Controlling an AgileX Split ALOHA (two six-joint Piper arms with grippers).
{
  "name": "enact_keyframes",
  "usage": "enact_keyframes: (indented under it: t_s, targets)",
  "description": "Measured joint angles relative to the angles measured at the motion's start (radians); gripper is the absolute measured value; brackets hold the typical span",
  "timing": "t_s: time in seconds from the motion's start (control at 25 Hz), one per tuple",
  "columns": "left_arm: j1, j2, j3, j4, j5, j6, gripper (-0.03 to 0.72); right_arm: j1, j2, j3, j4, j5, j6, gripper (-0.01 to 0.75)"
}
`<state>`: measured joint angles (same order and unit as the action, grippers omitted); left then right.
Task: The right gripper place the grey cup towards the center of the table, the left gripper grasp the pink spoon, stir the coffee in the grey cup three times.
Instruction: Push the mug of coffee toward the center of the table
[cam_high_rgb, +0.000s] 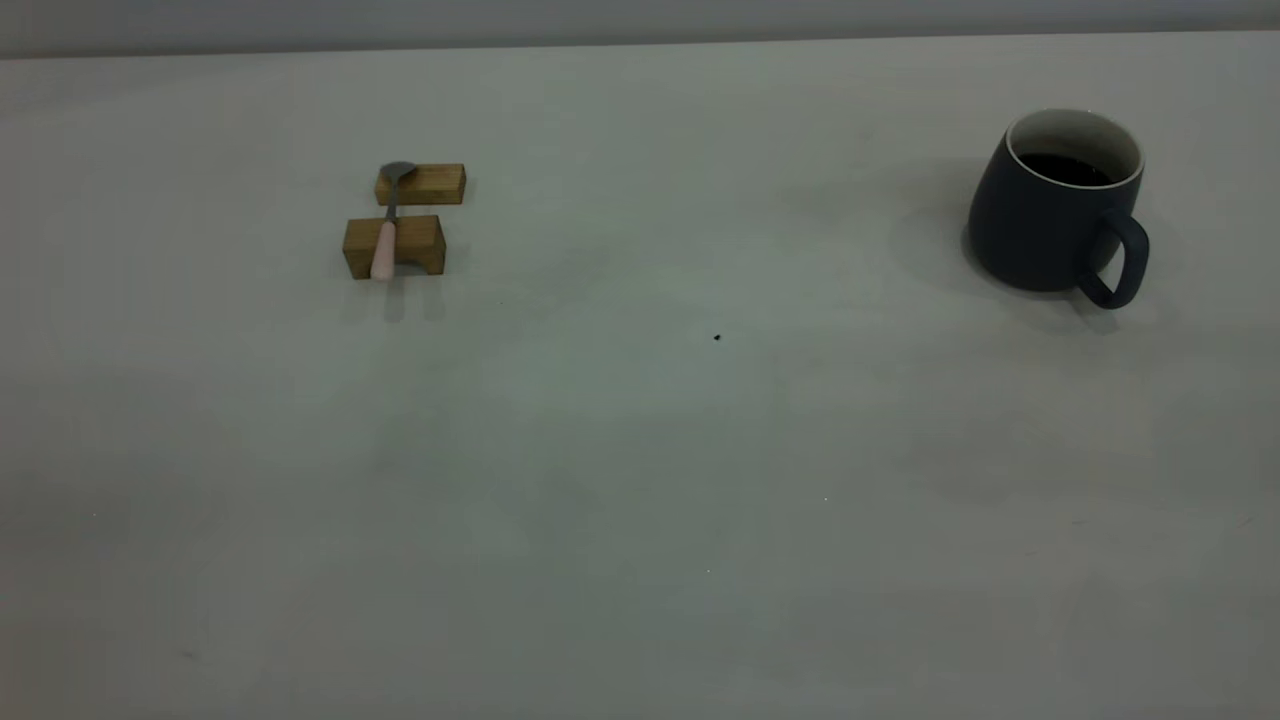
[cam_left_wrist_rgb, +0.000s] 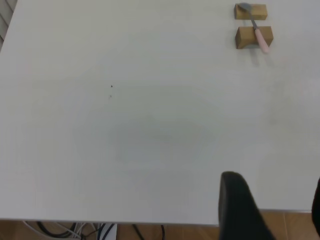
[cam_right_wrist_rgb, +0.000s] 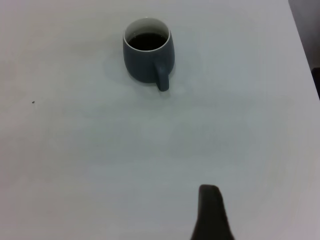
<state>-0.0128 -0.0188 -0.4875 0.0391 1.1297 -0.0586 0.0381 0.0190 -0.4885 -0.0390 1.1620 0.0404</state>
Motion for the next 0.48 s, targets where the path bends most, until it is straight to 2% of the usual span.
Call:
enact_keyframes:
  t_s: [0.48]
  targets:
    - [0.000, 0.000, 0.000, 0.000, 0.000, 0.000, 0.432, 0.000, 0.002, -0.001, 0.024, -0.004, 0.000, 0.587]
